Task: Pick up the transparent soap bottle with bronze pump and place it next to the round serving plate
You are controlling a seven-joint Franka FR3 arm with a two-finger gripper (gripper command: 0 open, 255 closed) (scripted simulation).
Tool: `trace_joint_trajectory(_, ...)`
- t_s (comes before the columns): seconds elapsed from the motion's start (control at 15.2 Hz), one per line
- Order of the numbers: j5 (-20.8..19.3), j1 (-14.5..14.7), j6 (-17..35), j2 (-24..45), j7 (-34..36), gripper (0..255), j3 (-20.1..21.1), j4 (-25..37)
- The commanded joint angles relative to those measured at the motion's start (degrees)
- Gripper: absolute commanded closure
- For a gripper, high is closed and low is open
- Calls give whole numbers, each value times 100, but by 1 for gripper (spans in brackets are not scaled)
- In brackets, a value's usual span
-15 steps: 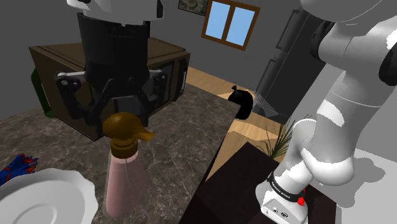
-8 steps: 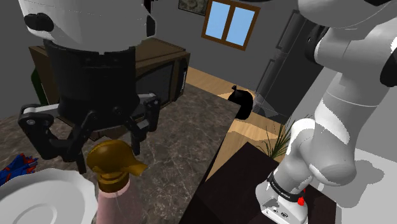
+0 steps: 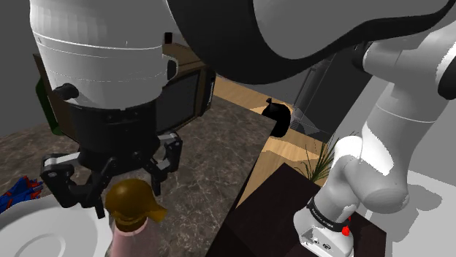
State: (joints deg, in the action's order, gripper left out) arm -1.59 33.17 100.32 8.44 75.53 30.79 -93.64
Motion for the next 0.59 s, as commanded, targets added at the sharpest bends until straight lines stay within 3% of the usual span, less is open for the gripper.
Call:
trace_joint_trajectory(0.0, -3, -5, 142, 5, -5, 255, -4, -131)
trace_joint_trajectory(0.53, -33, -12, 745, 56, -3, 255, -17, -690)
